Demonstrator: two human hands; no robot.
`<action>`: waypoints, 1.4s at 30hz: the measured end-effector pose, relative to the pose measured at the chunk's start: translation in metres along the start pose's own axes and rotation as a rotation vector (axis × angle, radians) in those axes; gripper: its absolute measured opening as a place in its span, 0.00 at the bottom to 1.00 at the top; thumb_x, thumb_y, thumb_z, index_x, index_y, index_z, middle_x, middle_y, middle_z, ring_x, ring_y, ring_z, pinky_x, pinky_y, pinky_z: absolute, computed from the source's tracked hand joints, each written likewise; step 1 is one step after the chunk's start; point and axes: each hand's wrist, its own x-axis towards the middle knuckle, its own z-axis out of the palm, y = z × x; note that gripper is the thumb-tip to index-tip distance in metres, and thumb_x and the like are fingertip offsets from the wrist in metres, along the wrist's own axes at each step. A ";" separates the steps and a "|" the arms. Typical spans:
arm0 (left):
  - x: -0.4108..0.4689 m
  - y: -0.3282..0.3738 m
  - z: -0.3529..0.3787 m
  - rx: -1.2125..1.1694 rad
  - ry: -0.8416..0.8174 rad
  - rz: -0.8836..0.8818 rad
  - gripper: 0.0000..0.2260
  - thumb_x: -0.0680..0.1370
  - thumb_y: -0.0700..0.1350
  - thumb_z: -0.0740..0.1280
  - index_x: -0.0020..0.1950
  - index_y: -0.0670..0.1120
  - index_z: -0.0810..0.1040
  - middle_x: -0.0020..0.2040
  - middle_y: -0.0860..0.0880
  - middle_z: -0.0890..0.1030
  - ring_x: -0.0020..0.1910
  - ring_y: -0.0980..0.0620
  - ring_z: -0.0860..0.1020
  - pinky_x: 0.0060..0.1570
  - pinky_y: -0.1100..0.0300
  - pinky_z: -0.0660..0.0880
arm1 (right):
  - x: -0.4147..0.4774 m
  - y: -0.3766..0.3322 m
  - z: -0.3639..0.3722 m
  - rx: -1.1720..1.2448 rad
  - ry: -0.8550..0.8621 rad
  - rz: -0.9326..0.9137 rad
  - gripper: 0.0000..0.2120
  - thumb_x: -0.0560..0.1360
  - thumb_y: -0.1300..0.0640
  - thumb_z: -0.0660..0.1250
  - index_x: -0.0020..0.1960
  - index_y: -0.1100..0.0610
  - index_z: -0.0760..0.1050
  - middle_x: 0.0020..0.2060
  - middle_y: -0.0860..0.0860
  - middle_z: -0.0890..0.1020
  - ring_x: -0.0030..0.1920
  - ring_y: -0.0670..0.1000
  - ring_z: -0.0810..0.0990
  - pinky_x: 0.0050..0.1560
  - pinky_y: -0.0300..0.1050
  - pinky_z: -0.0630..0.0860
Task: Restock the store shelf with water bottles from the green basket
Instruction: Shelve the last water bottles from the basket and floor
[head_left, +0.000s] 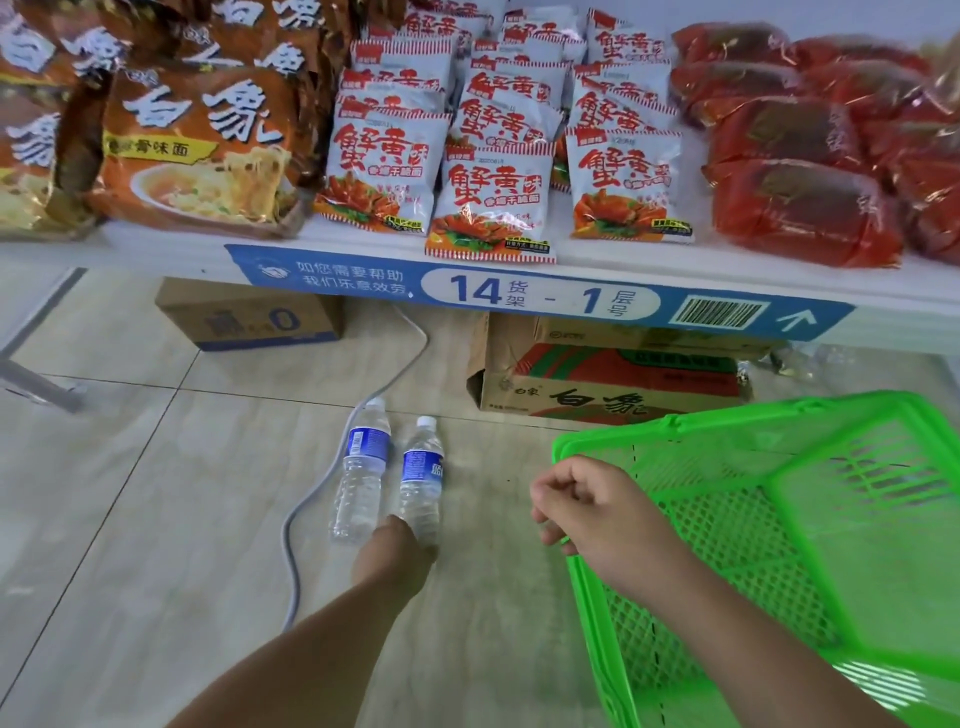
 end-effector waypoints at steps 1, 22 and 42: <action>0.003 0.001 0.001 -0.026 -0.008 -0.014 0.19 0.75 0.53 0.72 0.58 0.43 0.73 0.53 0.45 0.81 0.51 0.45 0.82 0.50 0.56 0.79 | 0.000 -0.001 0.001 -0.011 -0.006 -0.004 0.05 0.79 0.53 0.67 0.46 0.49 0.79 0.40 0.52 0.85 0.38 0.48 0.85 0.48 0.52 0.81; -0.058 -0.018 -0.102 -0.702 -0.690 0.057 0.15 0.71 0.50 0.78 0.54 0.45 0.84 0.47 0.48 0.85 0.39 0.51 0.81 0.42 0.61 0.76 | 0.029 -0.026 0.034 0.256 -0.143 0.188 0.12 0.79 0.53 0.70 0.53 0.62 0.79 0.56 0.72 0.80 0.49 0.60 0.84 0.52 0.52 0.81; -0.189 0.033 -0.166 -0.530 -0.363 0.603 0.13 0.76 0.48 0.77 0.59 0.49 0.84 0.53 0.53 0.87 0.55 0.53 0.84 0.58 0.60 0.79 | -0.026 -0.097 -0.007 0.650 -0.135 -0.157 0.17 0.68 0.52 0.79 0.56 0.53 0.82 0.48 0.52 0.88 0.51 0.56 0.87 0.56 0.65 0.81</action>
